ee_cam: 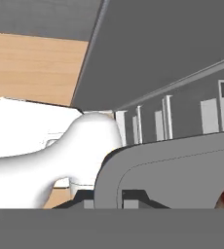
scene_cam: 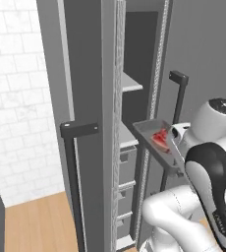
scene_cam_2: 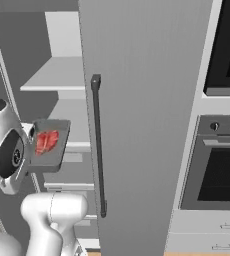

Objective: Take the meat container that has the steak and place it on the second highest rack of the freezer. Then take the vegetable container that has the potato and cucumber and place it on the highest rack of the freezer.

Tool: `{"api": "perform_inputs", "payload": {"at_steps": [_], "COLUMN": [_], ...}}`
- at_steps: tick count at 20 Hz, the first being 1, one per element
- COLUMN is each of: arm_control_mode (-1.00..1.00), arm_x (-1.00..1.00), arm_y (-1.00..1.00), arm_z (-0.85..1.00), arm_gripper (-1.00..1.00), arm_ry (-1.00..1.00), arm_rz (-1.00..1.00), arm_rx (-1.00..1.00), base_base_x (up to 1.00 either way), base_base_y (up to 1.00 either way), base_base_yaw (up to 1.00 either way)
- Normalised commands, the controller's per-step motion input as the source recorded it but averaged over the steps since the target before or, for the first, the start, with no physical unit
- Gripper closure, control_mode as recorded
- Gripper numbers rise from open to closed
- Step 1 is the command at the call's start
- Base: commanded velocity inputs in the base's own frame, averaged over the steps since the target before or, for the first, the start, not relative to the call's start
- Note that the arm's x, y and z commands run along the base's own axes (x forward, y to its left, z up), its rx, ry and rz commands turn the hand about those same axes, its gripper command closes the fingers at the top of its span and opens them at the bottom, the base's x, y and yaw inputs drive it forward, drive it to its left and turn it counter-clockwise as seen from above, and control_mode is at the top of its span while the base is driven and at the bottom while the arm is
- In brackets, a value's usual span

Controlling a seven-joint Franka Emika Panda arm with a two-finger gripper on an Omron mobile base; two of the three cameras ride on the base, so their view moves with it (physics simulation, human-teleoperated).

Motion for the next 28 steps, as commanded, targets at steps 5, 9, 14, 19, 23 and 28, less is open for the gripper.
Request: {"api": "perform_inputs", "payload": {"at_steps": [5, 9, 14, 19, 23, 28], "arm_control_mode": [-1.0, -1.0, -1.0, -1.0, -1.0, -1.0], "arm_x": [0.55, 0.67, 0.63, 0.85, 0.88, 0.8], "arm_y": [0.19, 0.8, 0.7, -0.05, -0.1, 0.13], "arm_z": [0.28, -0.02, -0.36, -0.49, -0.53, -0.41], "arm_gripper": [1.0, 1.0, 1.0, 1.0, 1.0, 1.0], "arm_ry": [-0.12, 0.0, -0.04, -0.01, 0.0, 0.01], "arm_rz": [0.22, 0.04, 0.0, 0.02, 0.02, 0.0], "arm_rx": [0.34, 0.02, 0.0, 0.03, 0.03, -0.03], "base_base_x": [0.0, 0.0, 0.0, 0.0, 0.0, 0.0], "base_base_y": [0.0, 0.0, 0.0, 0.0, 0.0, 0.0], "base_base_yaw": [0.0, 0.0, 0.0, 0.0, 0.0, 0.0]}}
